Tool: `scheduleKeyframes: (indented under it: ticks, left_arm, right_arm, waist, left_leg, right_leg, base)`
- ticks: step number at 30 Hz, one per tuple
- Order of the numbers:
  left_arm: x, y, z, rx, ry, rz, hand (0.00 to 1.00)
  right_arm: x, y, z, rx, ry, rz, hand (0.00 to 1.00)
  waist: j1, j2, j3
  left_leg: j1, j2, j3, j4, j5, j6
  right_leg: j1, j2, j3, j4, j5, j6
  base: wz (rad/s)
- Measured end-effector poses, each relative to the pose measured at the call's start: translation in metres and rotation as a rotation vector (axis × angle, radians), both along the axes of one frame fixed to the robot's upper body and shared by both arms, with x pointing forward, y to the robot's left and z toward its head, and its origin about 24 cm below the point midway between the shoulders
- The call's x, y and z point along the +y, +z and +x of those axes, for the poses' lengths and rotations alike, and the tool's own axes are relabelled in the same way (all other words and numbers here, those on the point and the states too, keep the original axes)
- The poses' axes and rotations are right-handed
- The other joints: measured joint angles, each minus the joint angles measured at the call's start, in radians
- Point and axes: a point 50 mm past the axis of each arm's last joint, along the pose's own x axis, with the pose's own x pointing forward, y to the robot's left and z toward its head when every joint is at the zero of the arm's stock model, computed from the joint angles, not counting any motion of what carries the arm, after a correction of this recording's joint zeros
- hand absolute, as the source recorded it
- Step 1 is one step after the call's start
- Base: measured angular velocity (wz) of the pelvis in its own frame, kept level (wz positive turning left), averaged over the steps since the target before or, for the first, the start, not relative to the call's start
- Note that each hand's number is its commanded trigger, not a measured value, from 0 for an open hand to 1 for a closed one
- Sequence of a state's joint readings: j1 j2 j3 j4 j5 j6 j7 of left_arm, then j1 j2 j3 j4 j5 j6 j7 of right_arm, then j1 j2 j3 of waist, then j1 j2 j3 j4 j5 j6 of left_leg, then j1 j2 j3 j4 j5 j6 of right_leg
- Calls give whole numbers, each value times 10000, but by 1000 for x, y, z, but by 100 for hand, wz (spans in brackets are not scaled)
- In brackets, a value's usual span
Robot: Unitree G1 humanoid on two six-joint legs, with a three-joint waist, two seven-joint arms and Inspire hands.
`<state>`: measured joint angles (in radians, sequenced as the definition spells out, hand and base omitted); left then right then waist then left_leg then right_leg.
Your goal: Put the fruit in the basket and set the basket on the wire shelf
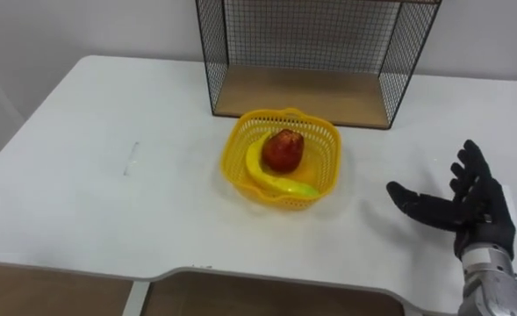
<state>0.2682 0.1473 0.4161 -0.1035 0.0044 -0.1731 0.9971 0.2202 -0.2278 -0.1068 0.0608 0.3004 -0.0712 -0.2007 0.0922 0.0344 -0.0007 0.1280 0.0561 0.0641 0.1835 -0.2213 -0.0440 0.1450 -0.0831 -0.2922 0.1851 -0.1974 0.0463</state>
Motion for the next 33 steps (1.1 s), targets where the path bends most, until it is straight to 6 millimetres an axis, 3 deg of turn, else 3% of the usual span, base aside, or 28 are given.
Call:
scheduleKeyframes:
  ticks: [2, 4, 11, 15, 20, 22, 25, 33]
  left_arm:
    - [-2, 3, 2, -151, -293, 226, 0]
    - [-6, 8, 9, -289, -767, 461, 0]
    - [-29, 19, 33, -556, -3297, 729, 0]
    - [-48, 14, 45, -129, -4943, 581, 0]
    - [-75, -3, 60, 692, -7102, 146, 0]
    - [-83, -8, 64, 980, -7918, 39, 0]
    - [-93, -13, 67, 1022, -8888, -463, 0]
    - [-106, -23, 80, 158, -10701, -2727, 0]
  right_arm:
    - [0, 1, 0, -155, 92, -12, 0]
    - [1, 1, 0, -155, 192, 11, 0]
    - [7, 1, 2, -340, 691, 207, 0]
    - [10, 2, 3, -464, 964, 305, 0]
    - [29, 1, 7, -816, 1566, 685, 0]
    - [37, 0, 9, -939, 1846, 856, 0]
    - [47, 0, 11, -1118, 2101, 1407, 0]
    - [59, -8, 20, -1277, 2413, 3332, 0]
  waist:
    - [-61, 85, 47]
    - [-184, 111, 45]
    - [-176, 4, 36]
    - [-311, 7, 34]
    - [-345, 6, 42]
    - [-414, -55, 90]
    - [-494, -142, 158]
    - [-570, -133, 170]
  left_leg:
    - [-4, -5, -37, 14, 0, 0]
    - [29, -4, -85, 60, 1, 0]
    - [48, -12, -44, 72, 1, 0]
    - [46, -8, 12, 140, 1, 0]
    - [95, -3, 128, 122, 1, 0]
    - [56, 1, 174, 120, 1, 0]
    - [40, 0, 189, 123, 1, 0]
    - [55, 13, 336, 127, 1, 0]
  right_leg:
    - [18, -8, -55, -2, -1, 2]
    - [41, -9, -85, 0, -1, 2]
    - [-40, -18, -31, 34, -2, 3]
    - [-40, -13, 31, 35, 1, -2]
    - [-23, -3, 158, 45, 4, -4]
    - [-61, -3, 211, 58, 25, -1]
    - [-69, 0, 225, 56, 31, 2]
    - [-202, 2, 415, 183, 45, 5]
  base:
    - [8]
    - [5]
    - [-2]
    - [-3]
    - [-6]
    - [-6]
    - [0]
    - [-6]
